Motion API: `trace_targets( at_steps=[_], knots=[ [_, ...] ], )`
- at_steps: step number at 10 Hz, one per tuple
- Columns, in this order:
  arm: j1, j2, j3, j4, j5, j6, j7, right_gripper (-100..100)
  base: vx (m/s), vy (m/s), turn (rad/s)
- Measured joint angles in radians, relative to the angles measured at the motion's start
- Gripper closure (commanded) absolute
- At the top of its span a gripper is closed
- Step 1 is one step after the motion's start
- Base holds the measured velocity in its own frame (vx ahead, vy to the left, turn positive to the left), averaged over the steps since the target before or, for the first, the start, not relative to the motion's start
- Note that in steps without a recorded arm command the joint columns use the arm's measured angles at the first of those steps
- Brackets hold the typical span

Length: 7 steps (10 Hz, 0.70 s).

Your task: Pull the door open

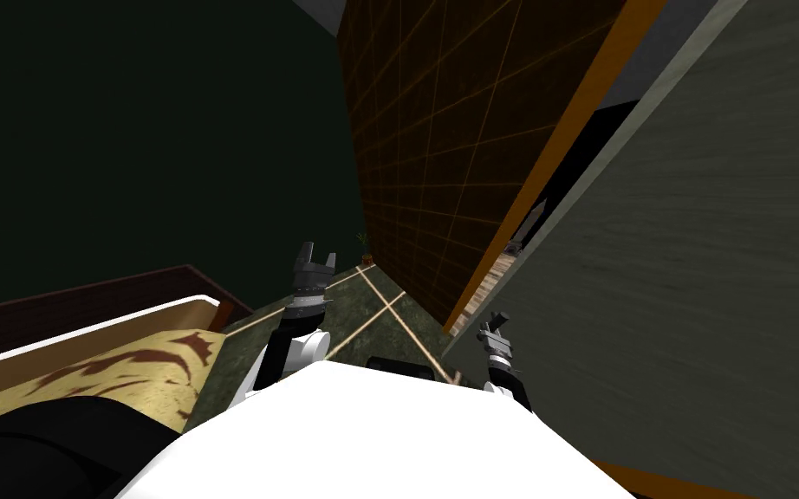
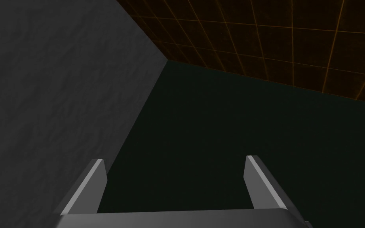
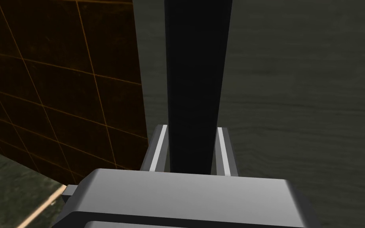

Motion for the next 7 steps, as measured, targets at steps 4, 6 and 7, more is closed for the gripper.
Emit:
trace_targets(
  at_steps=[4, 6, 7],
  knots=[
    [0.019, -0.013, 0.046, -0.028, 0.023, 0.002, -0.024, 100, -0.193, -0.017, 0.059],
    [0.023, -0.026, 0.07, -0.035, 0.036, -0.012, -0.043, 100, -0.232, -0.032, 0.069],
    [0.025, -0.032, 0.086, -0.035, 0.044, -0.019, -0.052, 100, -0.23, 0.017, 0.058]
  ],
)
